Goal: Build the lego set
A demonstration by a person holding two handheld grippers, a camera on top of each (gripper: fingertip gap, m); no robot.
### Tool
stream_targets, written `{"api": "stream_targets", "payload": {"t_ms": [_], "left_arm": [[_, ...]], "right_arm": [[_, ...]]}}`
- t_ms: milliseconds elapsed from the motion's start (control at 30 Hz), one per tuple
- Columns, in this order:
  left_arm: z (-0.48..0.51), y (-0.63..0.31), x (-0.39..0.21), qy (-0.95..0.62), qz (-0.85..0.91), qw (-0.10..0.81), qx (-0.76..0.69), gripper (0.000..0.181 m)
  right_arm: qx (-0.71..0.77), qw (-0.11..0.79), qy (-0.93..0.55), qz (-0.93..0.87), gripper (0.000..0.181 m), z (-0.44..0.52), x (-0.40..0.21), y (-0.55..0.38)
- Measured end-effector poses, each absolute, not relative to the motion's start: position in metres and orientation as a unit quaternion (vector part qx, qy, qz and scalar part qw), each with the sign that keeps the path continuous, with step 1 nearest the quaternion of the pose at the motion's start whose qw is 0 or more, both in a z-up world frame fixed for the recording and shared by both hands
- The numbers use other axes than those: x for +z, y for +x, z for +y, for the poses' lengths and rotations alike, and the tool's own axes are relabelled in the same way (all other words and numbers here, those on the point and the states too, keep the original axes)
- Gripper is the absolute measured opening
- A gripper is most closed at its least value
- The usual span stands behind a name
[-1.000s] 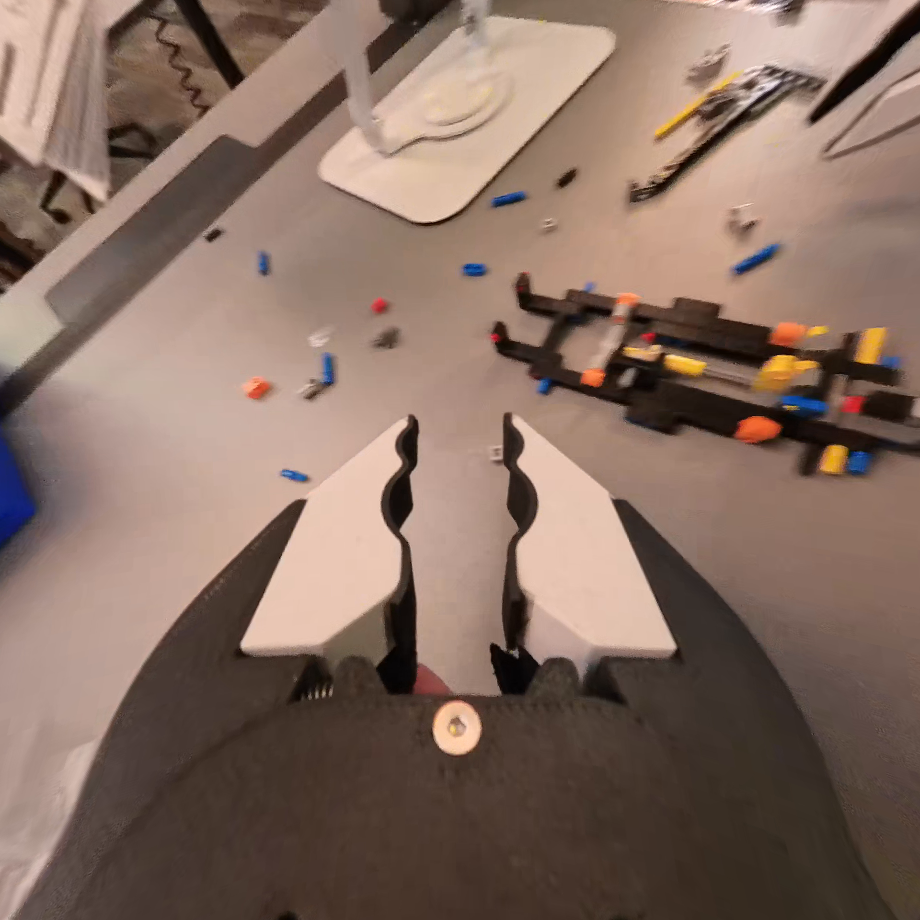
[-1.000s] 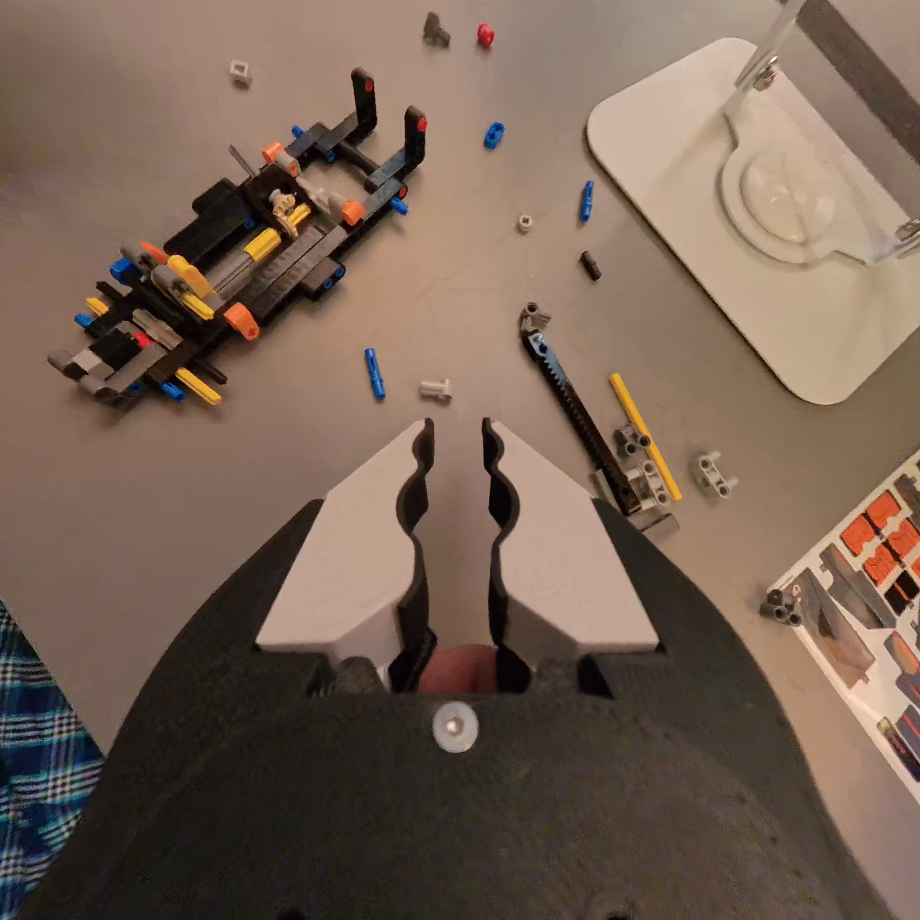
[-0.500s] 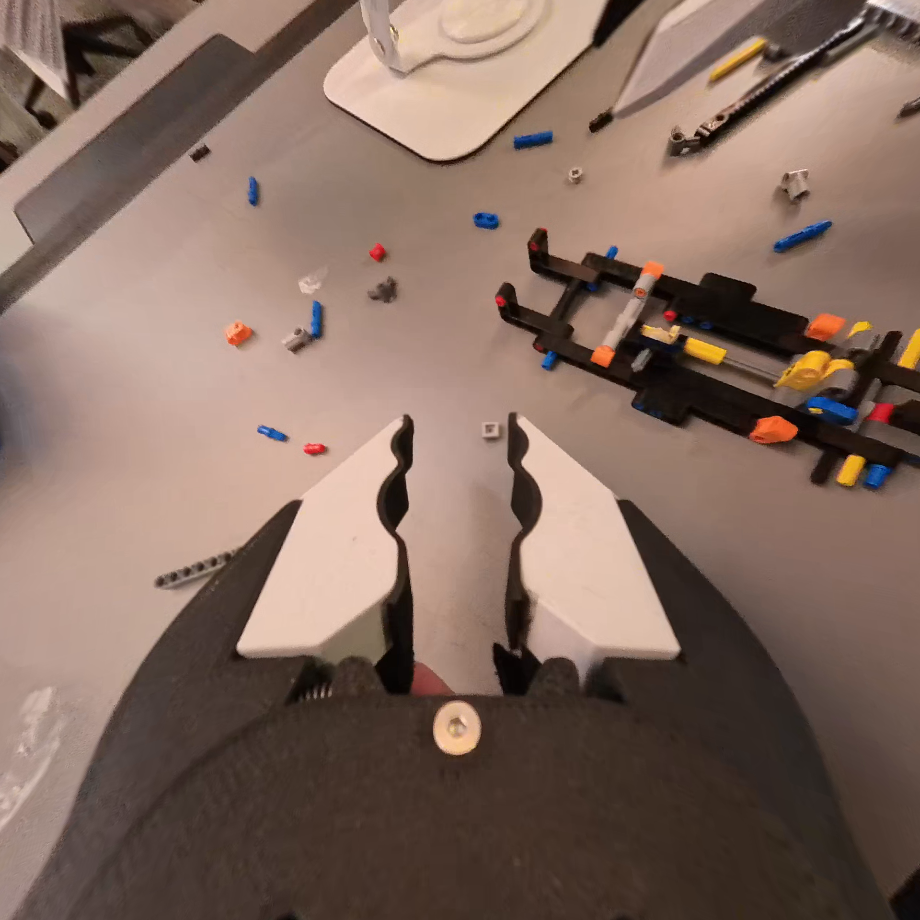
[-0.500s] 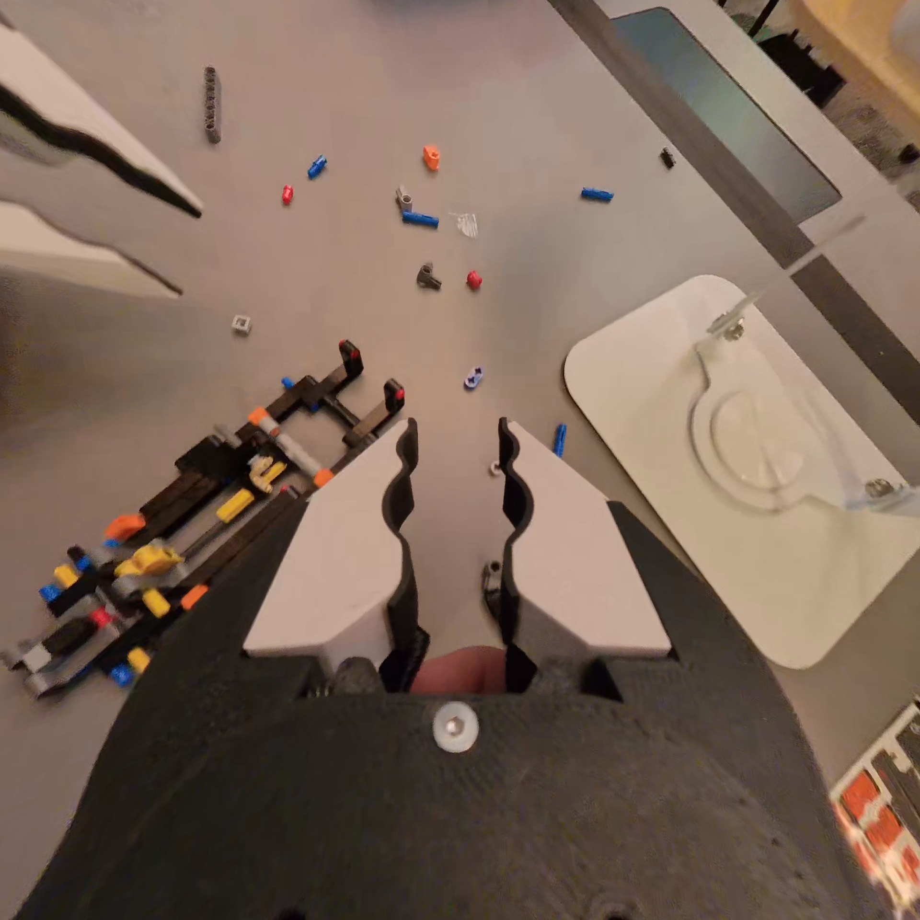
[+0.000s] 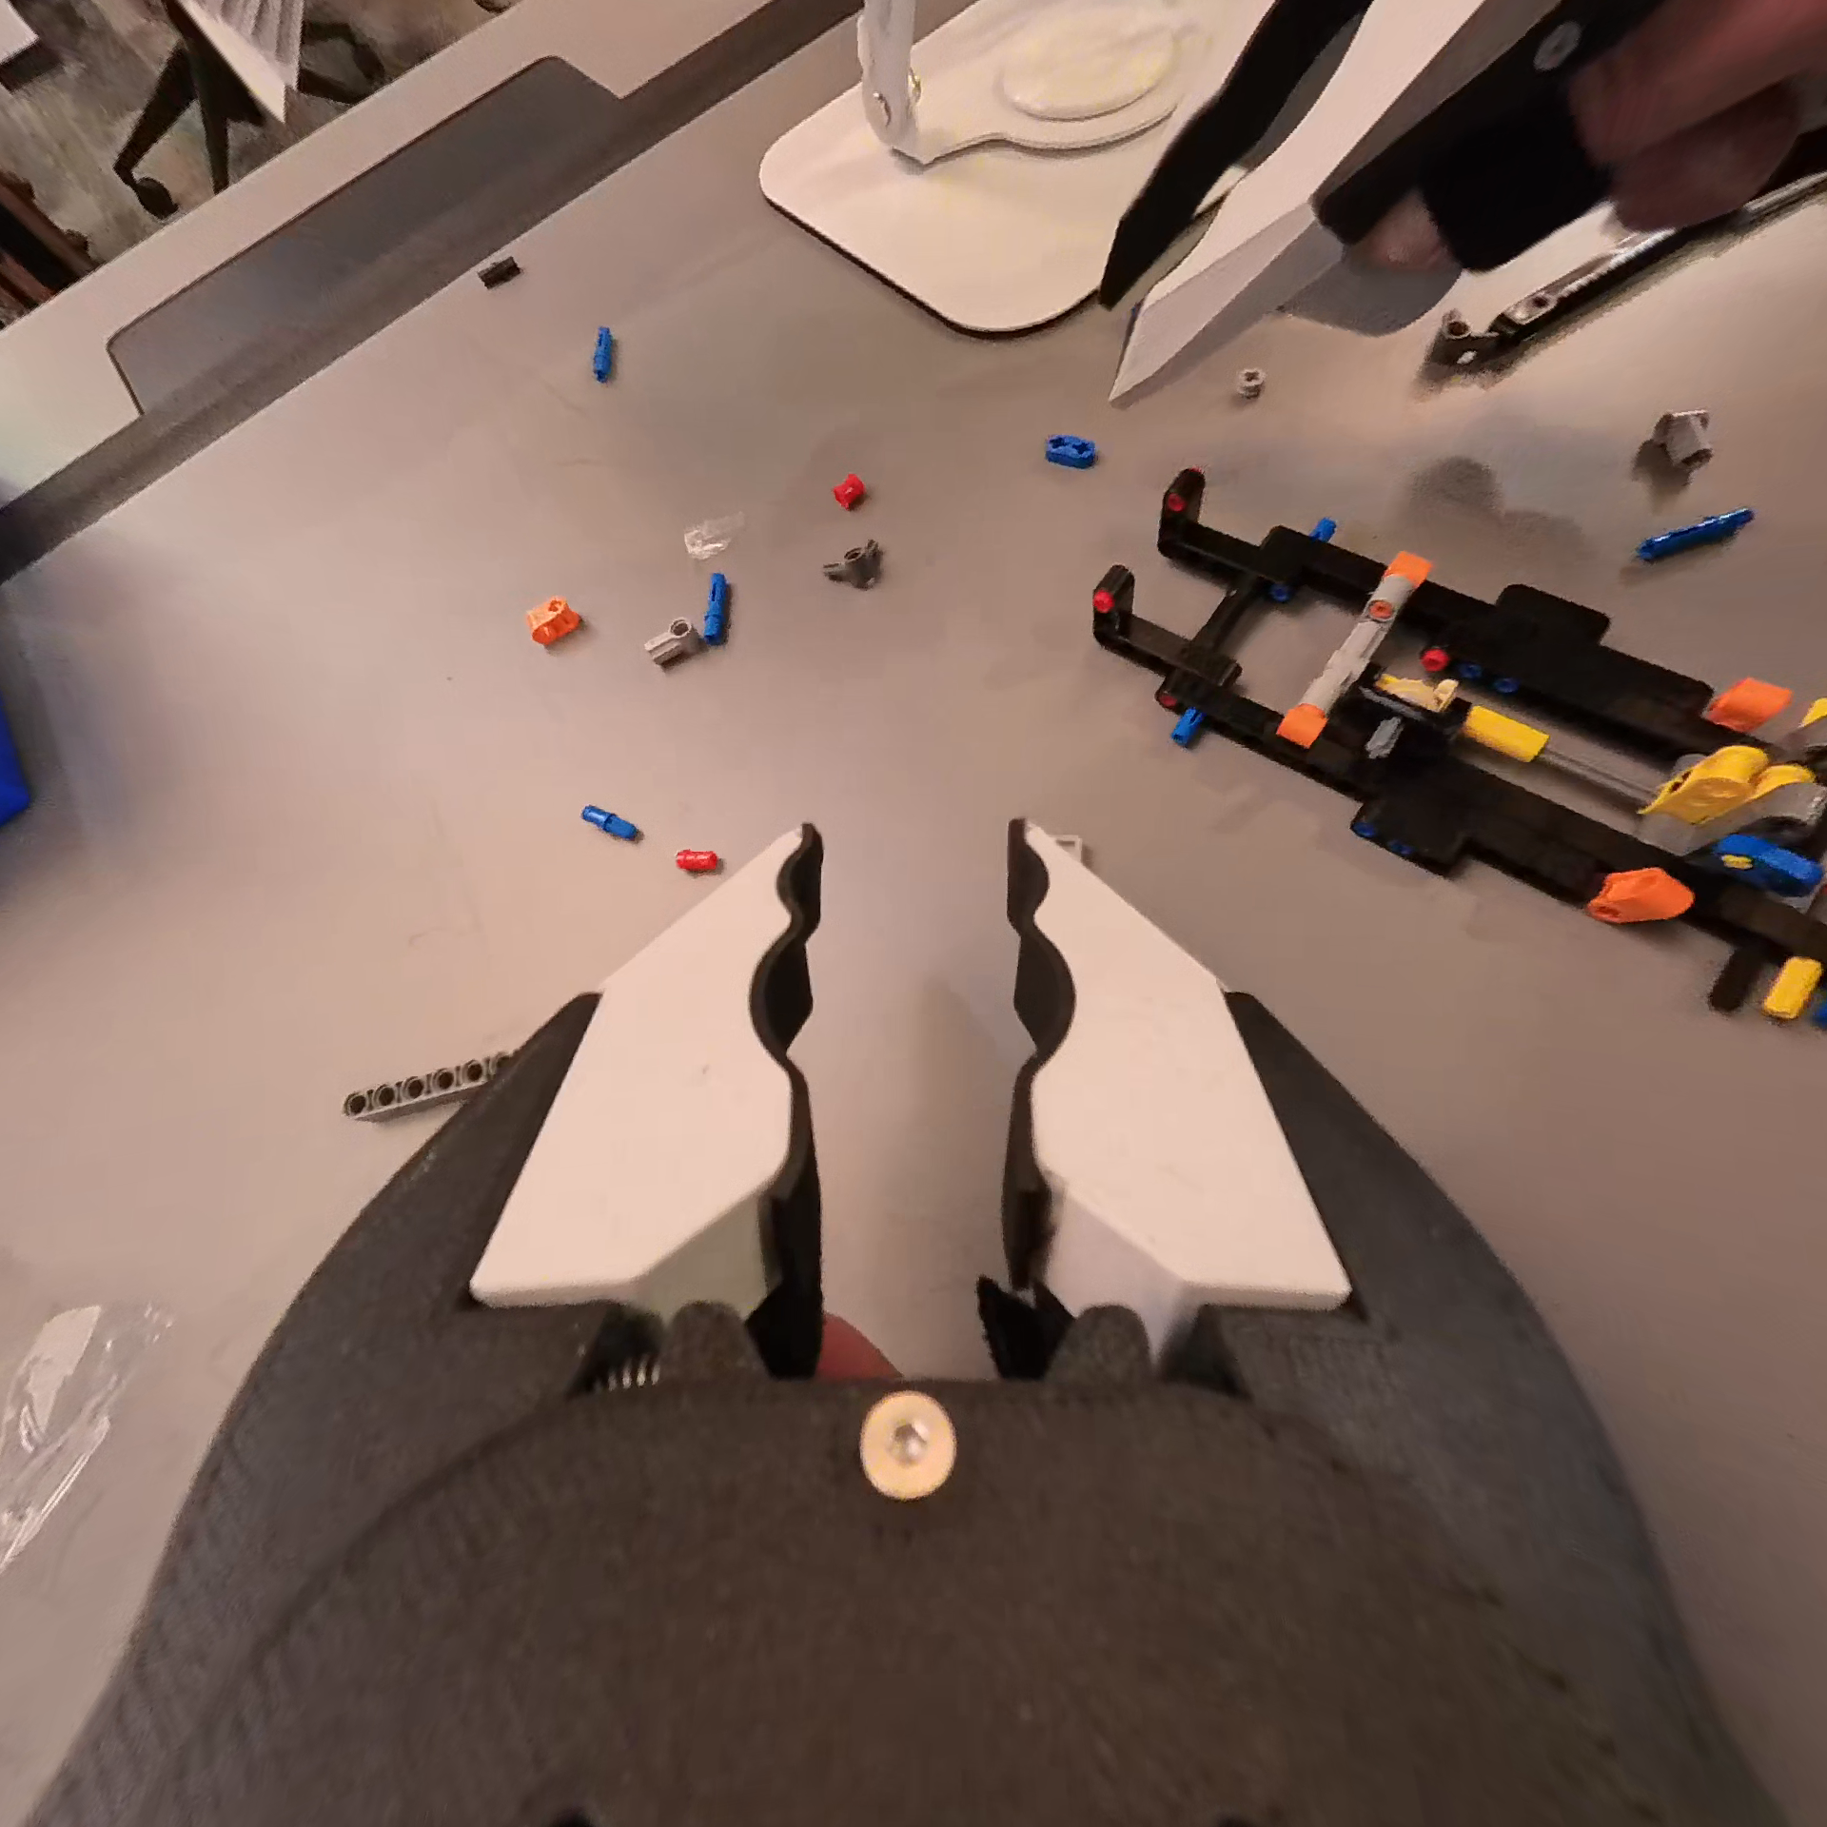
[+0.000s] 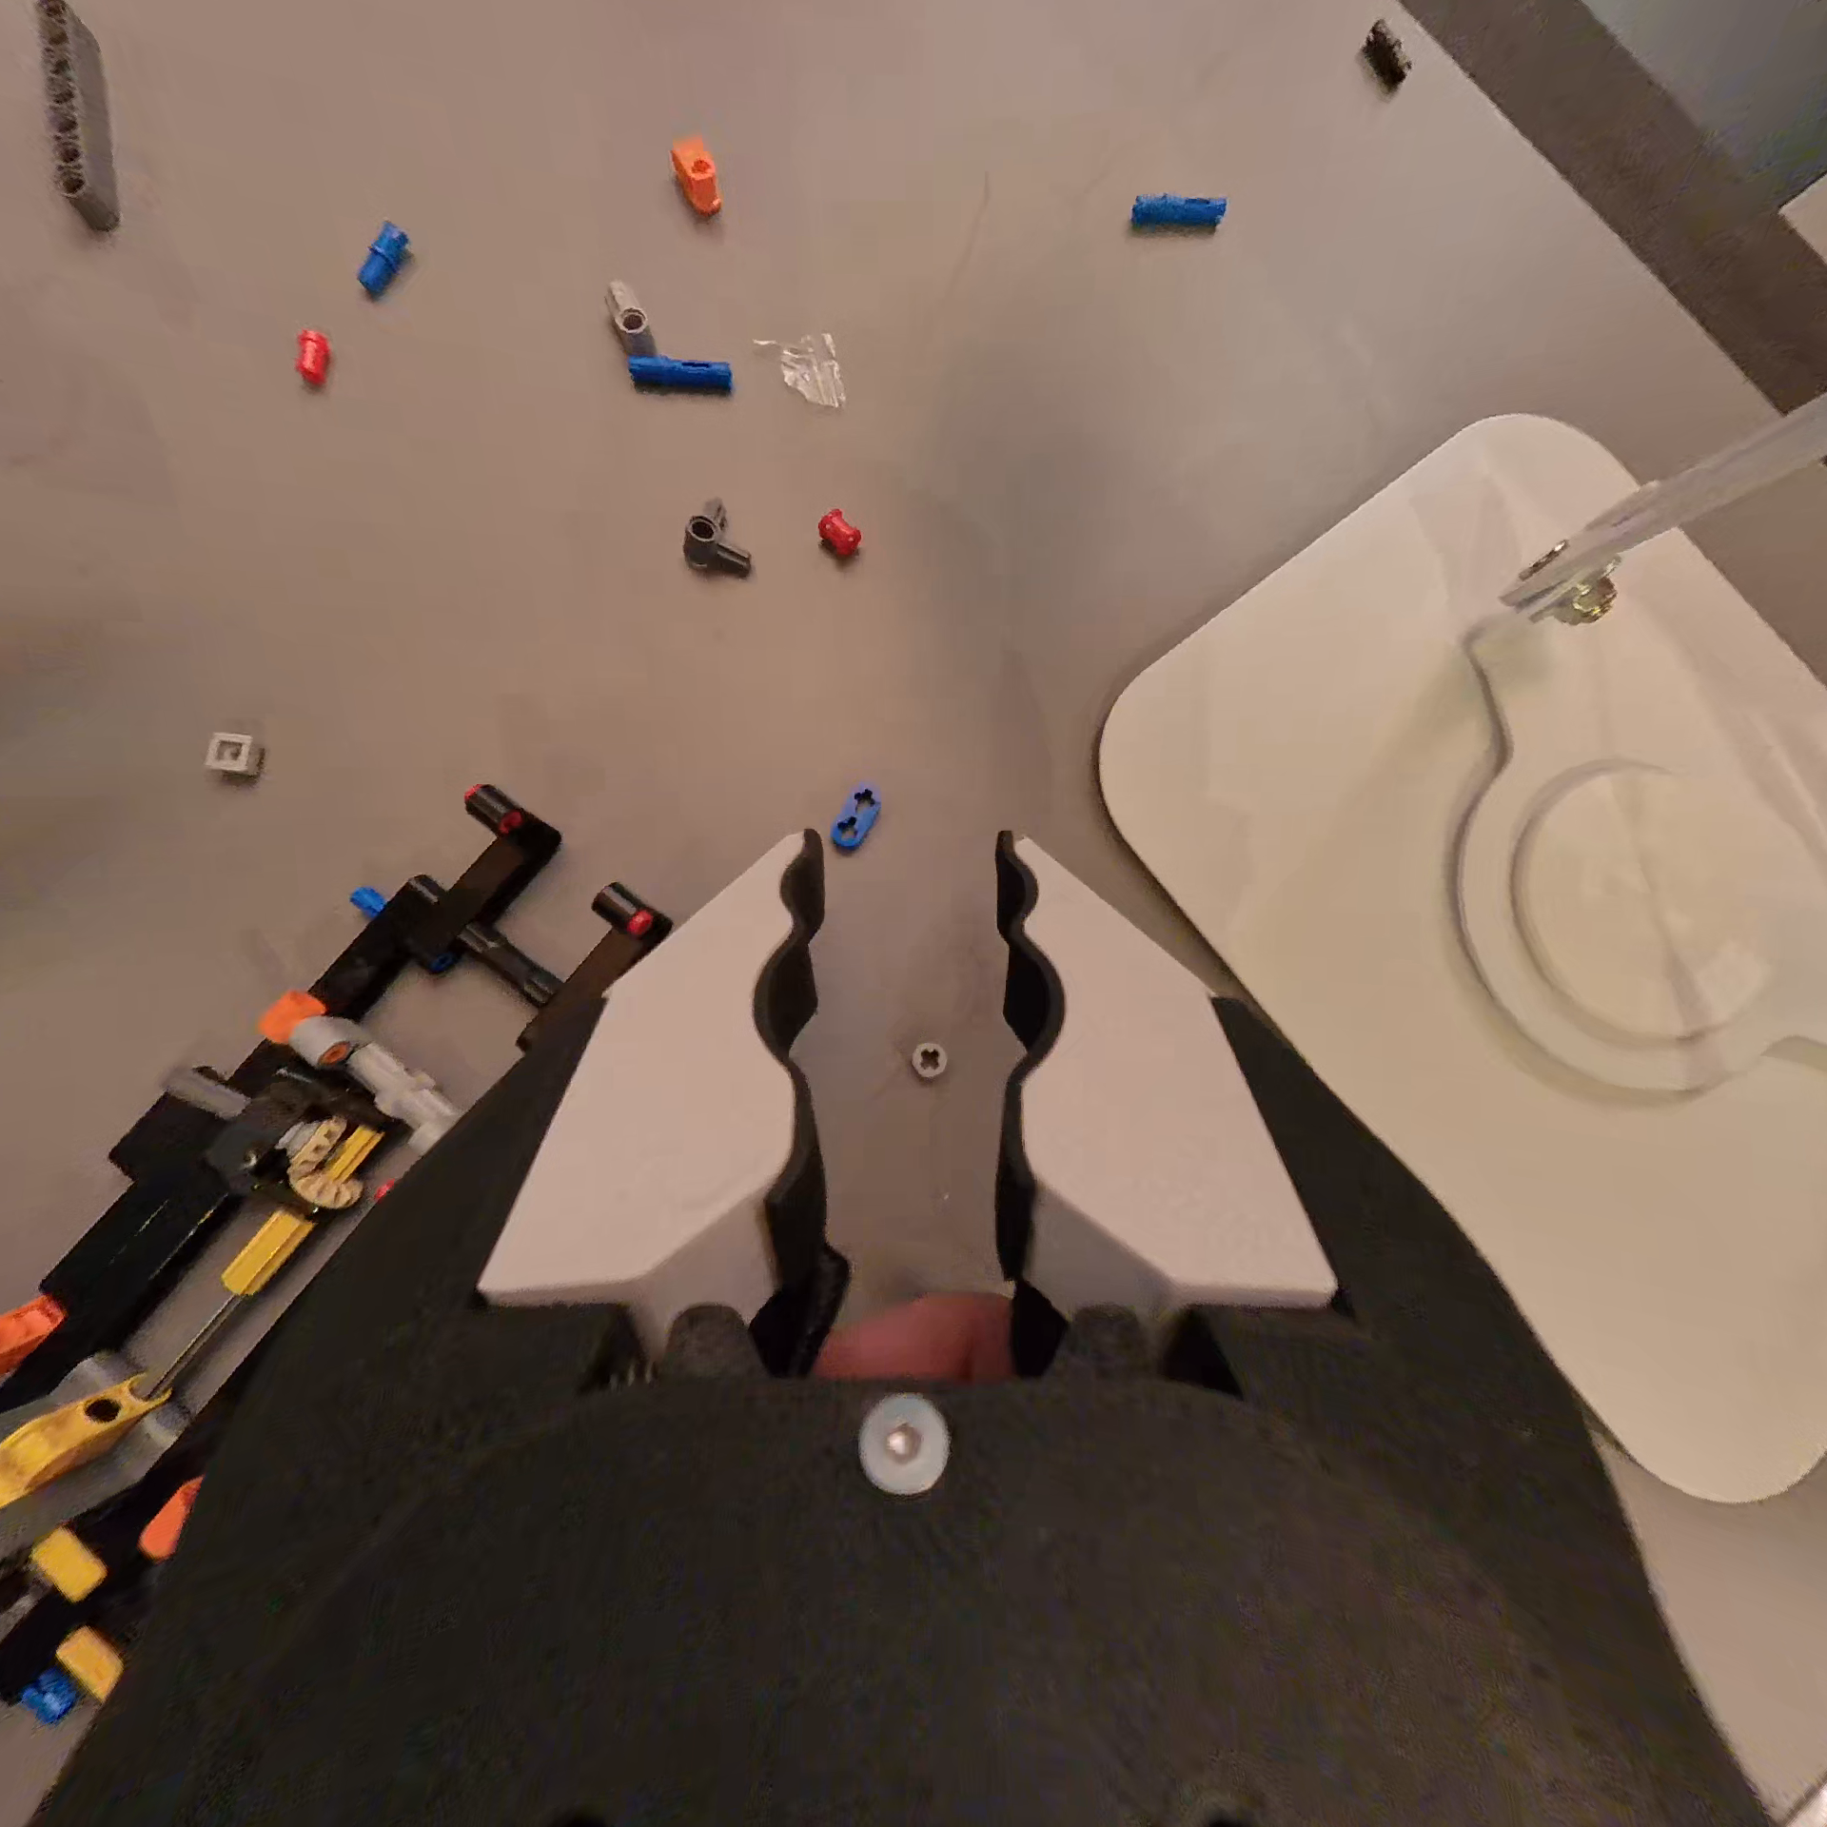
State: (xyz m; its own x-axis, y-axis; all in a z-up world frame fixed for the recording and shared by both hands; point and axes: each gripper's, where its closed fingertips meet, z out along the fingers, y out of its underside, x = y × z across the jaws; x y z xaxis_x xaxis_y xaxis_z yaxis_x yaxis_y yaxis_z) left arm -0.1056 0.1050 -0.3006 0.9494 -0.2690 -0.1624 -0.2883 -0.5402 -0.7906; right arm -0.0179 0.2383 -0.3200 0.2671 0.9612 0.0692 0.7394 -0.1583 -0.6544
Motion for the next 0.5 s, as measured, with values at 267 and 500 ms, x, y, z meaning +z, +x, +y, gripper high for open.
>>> {"api": "stream_targets", "payload": {"t_ms": [267,500], "left_arm": [[0.102,-0.116,-0.301,-0.878,0.153,0.454,0.009,0.035],[0.101,-0.119,-0.302,-0.878,0.152,0.454,0.006,0.035]], "right_arm": [[0.162,0.277,-0.752,-0.576,0.027,0.245,-0.34,-0.018],[0.168,0.279,-0.753,-0.572,0.005,0.247,-0.342,-0.023]]}}
